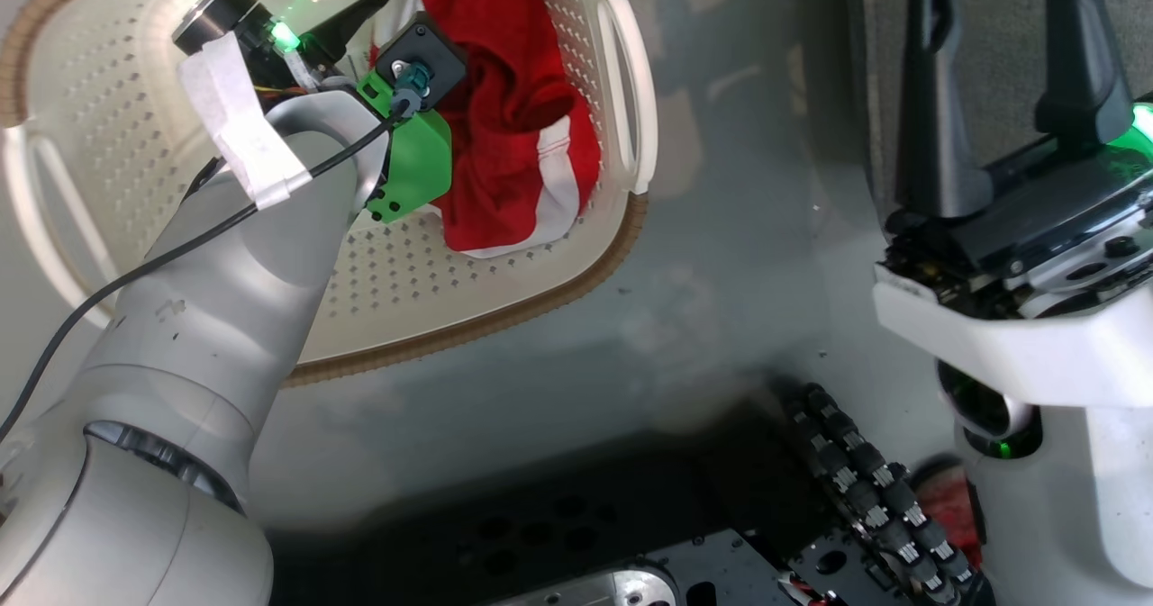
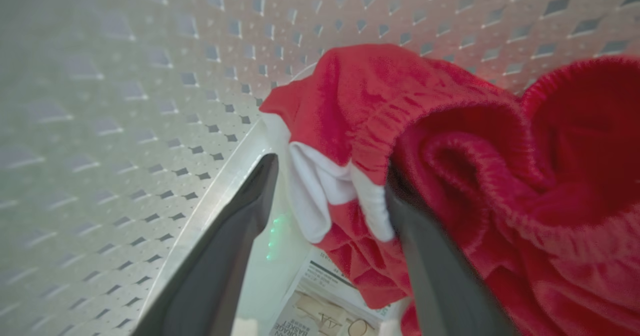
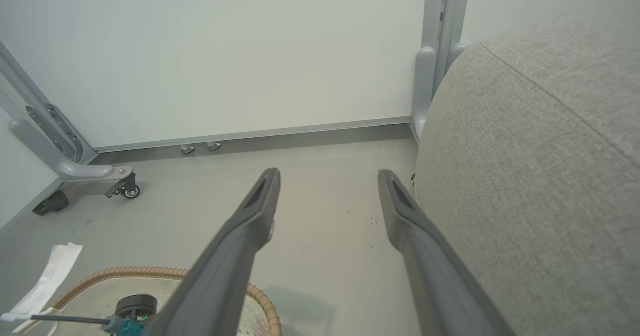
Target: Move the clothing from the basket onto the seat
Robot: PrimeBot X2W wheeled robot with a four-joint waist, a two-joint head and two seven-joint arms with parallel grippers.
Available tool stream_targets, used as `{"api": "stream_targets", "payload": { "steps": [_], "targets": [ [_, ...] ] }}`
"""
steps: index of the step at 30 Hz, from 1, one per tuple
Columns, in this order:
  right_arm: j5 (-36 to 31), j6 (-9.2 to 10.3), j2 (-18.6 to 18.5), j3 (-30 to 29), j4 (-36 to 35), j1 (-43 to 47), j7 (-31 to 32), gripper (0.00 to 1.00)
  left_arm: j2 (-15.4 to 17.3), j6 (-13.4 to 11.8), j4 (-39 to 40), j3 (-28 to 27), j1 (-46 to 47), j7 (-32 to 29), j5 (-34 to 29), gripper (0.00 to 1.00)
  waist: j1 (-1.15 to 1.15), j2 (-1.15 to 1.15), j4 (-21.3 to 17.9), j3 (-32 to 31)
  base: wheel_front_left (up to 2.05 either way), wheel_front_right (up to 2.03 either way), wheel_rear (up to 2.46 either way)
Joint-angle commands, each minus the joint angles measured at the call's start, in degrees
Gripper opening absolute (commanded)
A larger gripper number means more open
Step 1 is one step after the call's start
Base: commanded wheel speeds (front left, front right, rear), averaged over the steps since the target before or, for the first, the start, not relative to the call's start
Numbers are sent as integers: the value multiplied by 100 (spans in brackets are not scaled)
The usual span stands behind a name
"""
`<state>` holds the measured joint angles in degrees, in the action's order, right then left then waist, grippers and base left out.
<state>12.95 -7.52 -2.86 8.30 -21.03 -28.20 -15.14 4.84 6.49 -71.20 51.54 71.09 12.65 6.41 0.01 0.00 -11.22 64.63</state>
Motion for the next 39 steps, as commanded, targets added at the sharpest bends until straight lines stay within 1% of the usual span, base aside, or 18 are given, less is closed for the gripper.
{"api": "stream_targets", "payload": {
  "steps": [1,6,10,11,12,16,19,23,28,30,39],
  "targets": [
    [-62,6,-7,54,-50,-42,-1,100,24,-44,-55,10,72,-42,-15,100,-1,0,-157,154,0,0,0],
    [-168,6,-7,242,-131,64,-1,100,8,-8,-179,-8,42,-243,125,100,-1,0,-208,205,0,0,0],
    [-206,6,-6,287,-158,91,-1,100,17,-28,-220,61,2,-280,110,99,-1,0,-227,222,0,0,0],
    [-236,6,-6,296,-155,93,-1,100,10,-18,-225,50,-22,-298,154,20,-1,0,-224,222,0,0,0],
    [-276,6,-6,316,-142,89,-1,100,5,-8,-228,56,-31,-251,170,0,-1,0,-223,223,0,0,0],
    [-343,6,-7,335,-70,3,-1,100,-6,-67,-234,116,8,-69,160,0,-1,0,-205,212,0,0,0],
    [-404,6,-7,384,-22,-101,-1,100,-29,-98,-231,-21,-71,63,319,0,-1,0,-201,140,0,0,0],
    [-362,6,-9,324,45,-114,-1,100,-96,-124,-160,-74,-295,200,459,0,-1,0,-106,-186,0,0,0],
    [-255,6,-9,173,146,65,-1,100,-153,-69,53,-79,-693,261,622,0,-1,0,93,-828,0,0,0],
    [-227,6,-9,137,223,153,-1,100,-173,-67,257,-82,-896,262,644,0,-1,0,164,-1116,0,0,0],
    [-224,6,-15,175,752,733,-1,100,-107,-301,1520,-431,-2191,253,875,0,-1,0,531,-2605,0,0,0]
  ]
}}
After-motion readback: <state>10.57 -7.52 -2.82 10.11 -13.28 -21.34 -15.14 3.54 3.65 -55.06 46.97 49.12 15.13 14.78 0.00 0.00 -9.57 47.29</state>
